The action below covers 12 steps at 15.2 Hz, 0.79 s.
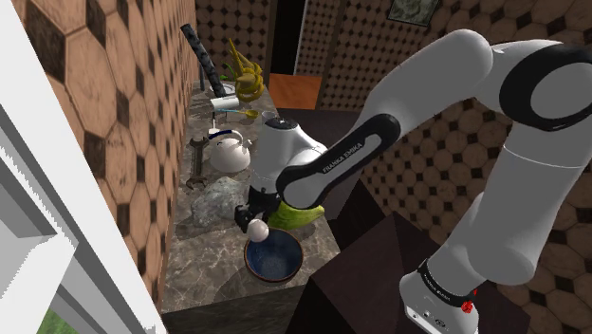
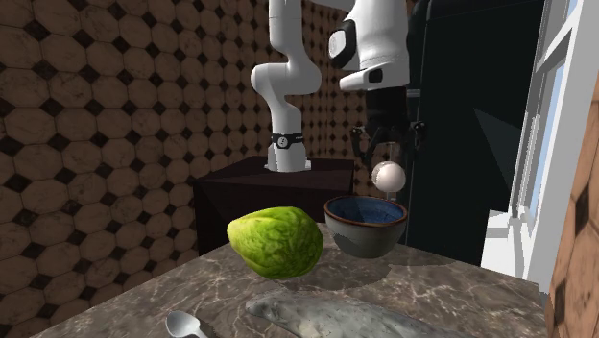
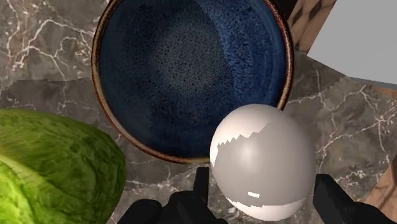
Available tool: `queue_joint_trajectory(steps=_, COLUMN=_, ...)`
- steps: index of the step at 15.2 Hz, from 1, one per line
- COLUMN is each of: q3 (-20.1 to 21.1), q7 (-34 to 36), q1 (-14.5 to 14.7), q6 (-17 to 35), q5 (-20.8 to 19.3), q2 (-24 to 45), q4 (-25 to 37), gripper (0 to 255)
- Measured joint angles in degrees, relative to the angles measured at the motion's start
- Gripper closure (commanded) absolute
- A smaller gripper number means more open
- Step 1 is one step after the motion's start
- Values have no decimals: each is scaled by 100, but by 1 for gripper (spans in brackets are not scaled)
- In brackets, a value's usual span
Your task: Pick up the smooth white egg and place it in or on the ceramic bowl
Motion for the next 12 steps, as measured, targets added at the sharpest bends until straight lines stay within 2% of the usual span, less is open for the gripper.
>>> queue_joint_trajectory(steps=3, q3=152, q7=-352, q1=-193, q6=250, q5=421, q2=-619, q4=-834, gripper=255)
queue_joint_trajectory(steps=5, q3=192, q7=-485, q1=-235, q6=368, q5=582, q2=-807, q4=-1131, gripper=255)
queue_joint_trajectory(steps=12, q3=57, q7=-291, q1=-167, q6=899, q5=250, q2=-346, q4=-1233, gripper=255)
